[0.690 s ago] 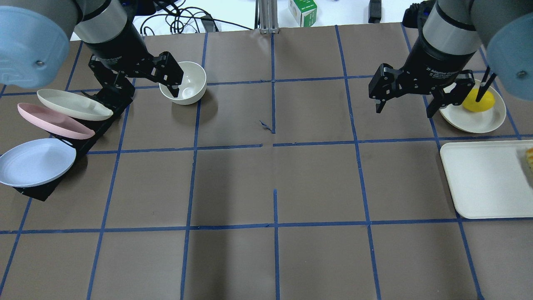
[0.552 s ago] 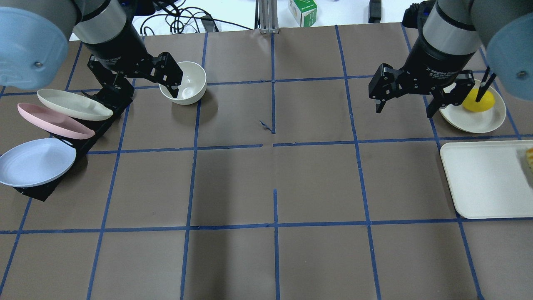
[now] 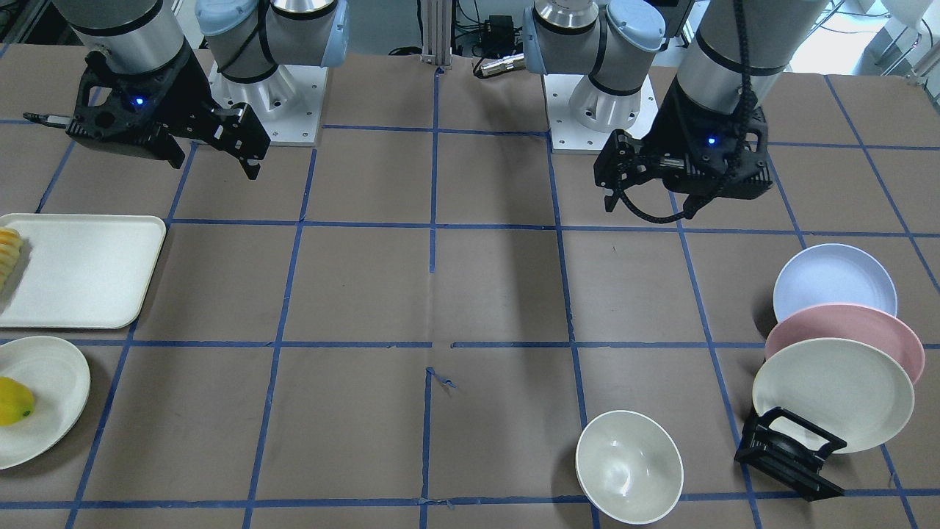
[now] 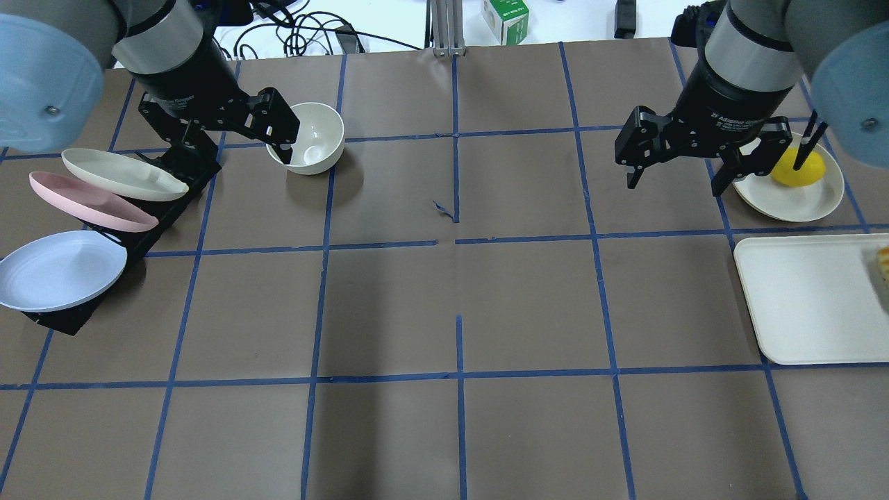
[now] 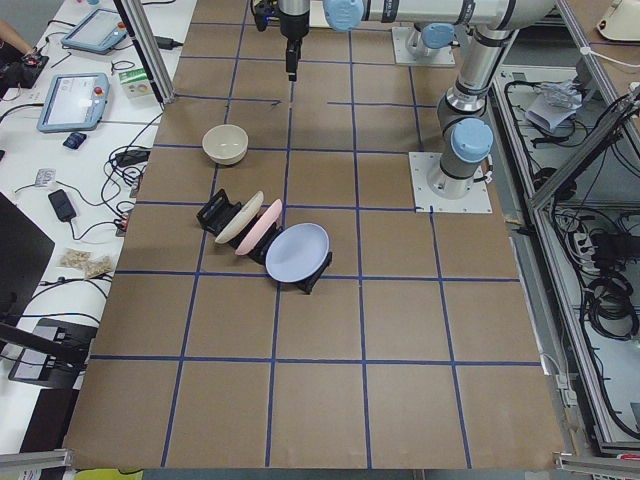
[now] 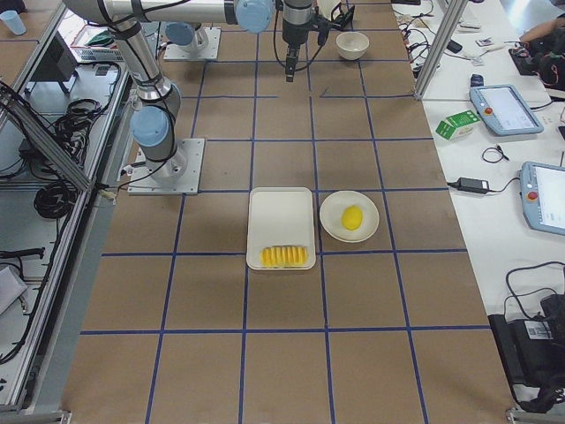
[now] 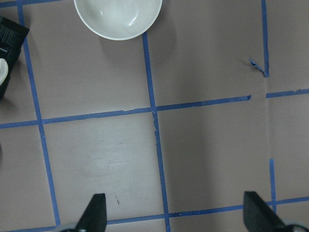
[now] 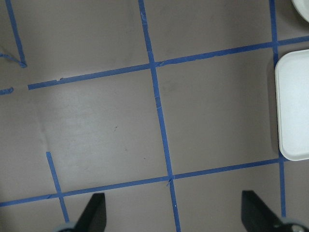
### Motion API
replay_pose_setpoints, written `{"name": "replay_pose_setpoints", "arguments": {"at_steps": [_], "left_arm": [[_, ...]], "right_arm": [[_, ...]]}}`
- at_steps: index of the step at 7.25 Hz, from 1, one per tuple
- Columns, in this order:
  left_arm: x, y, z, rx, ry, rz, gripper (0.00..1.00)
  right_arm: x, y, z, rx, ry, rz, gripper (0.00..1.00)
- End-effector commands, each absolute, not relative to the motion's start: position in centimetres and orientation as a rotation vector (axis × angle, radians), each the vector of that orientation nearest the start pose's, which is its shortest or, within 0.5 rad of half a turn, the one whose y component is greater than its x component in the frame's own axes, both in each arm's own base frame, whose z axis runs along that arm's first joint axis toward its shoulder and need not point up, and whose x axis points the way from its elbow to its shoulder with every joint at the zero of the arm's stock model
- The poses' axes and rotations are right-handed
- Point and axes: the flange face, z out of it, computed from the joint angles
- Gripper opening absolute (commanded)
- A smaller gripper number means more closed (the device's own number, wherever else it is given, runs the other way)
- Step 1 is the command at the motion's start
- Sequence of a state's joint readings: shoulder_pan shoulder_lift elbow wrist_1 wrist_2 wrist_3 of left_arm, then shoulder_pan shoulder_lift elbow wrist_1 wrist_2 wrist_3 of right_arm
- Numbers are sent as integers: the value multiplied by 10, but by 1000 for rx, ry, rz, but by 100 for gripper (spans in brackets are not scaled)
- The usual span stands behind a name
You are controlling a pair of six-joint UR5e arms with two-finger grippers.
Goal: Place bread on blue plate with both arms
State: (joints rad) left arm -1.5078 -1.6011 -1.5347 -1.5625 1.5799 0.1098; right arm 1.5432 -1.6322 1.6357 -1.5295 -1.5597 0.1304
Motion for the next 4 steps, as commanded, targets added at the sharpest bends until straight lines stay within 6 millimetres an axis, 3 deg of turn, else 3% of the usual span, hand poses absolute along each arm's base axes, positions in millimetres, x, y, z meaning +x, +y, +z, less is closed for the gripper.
{"name": "replay_pose_setpoints", "arguments": {"at_steps": [1, 2, 3, 4], "left_arm": [[1, -506, 490, -204, 3083, 97, 100], [58, -504, 488, -300, 3079, 108, 100], [131, -497, 477, -424, 3075, 145, 100], [210, -473, 456, -673, 3054, 202, 100]], "right_arm": [[122, -466, 479, 245, 3120, 83, 100], [116, -466, 468, 260, 3118, 113, 100], [112, -467, 461, 181, 3125, 123, 100], [94, -471, 462, 149, 3137, 106, 100]]}}
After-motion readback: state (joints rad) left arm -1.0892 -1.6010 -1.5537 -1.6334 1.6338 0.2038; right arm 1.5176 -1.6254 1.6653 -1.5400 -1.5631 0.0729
